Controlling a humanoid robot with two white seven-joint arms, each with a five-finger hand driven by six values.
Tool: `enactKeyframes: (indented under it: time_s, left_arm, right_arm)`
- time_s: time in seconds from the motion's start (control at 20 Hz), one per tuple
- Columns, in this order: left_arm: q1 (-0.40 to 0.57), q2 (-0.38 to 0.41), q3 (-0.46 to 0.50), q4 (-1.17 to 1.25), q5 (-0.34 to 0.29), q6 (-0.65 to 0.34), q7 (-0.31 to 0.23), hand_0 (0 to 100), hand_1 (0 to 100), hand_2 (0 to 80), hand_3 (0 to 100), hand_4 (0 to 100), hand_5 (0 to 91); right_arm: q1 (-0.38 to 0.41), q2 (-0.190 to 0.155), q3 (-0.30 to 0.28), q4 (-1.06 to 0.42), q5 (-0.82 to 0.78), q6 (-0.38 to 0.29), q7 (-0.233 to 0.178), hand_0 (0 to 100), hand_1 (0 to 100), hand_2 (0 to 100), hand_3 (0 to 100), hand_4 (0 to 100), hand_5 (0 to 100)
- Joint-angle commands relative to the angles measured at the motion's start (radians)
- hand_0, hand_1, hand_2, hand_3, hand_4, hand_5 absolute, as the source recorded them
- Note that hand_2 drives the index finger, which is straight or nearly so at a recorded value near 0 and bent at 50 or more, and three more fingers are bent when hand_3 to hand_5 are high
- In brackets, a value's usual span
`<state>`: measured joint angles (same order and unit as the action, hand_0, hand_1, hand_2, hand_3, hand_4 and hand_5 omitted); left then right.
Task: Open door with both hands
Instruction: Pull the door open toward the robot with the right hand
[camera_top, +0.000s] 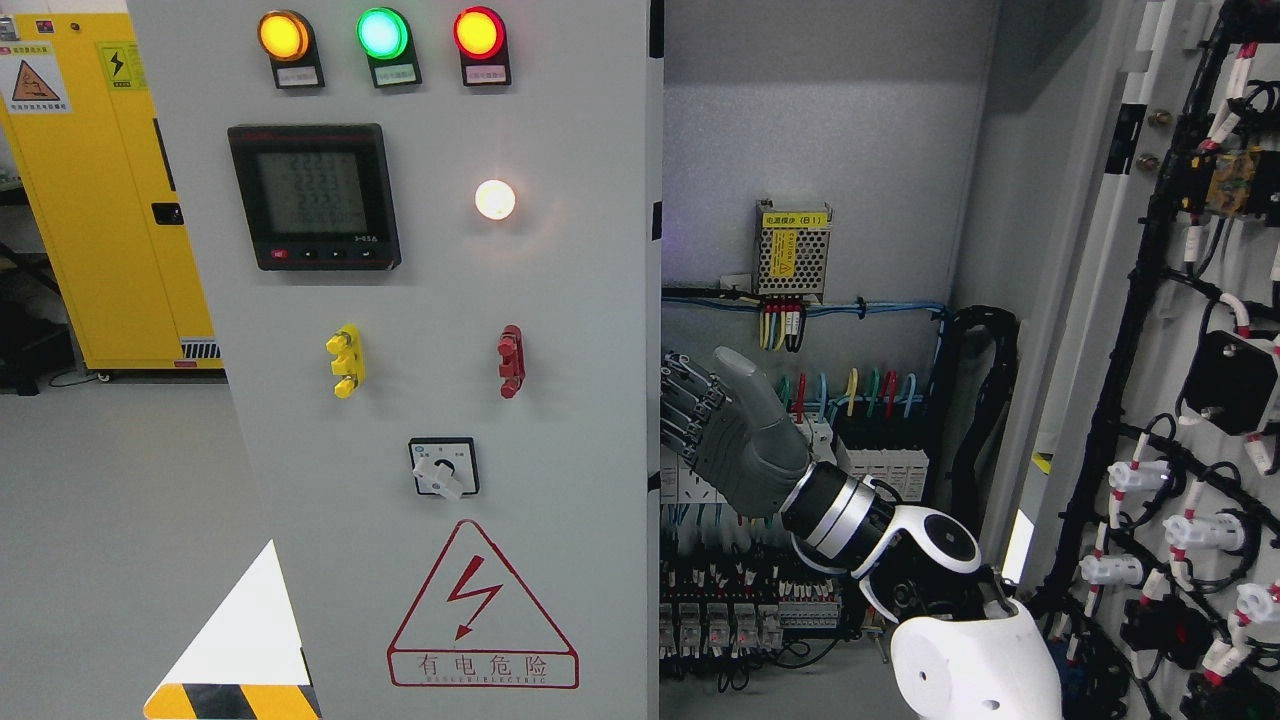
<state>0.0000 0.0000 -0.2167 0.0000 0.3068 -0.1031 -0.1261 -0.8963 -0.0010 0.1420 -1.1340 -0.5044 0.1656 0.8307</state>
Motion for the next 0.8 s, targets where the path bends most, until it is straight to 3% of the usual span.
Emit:
enactKeyframes:
  time_s: [0.0,0.25,0.5,0.75]
  left_arm:
    - [-0.029,-0.018,0.0,0.017,0.0,0.0,0.0,0,0,0.0,0,0,0.0]
    - [-0.029,-0.02,0.0,0.017,0.0,0.0,0.0,0,0,0.0,0,0,0.0]
    - [-0.029,-0.02,0.0,0.017,0.0,0.0,0.0,0,0,0.0,0,0,0.0]
    - [-0.029,-0.02,0.0,0.017,0.0,0.0,0.0,0,0,0.0,0,0,0.0]
  right_arm:
    - [-0.007,-0.031,-0.013,0.028,0.0,0.002,0.014,22,7,0,0,0,0]
    - [-0.004,-0.033,-0.013,0.017,0.001,0.006,0.039,22,7,0,0,0,0]
    - [0.065,-0.036,0.005,-0.136,-0.002,0.058,0.093,22,7,0,0,0,0]
    - [0.151,-0.051,0.12,-0.272,-0.002,0.08,0.093,22,7,0,0,0,0]
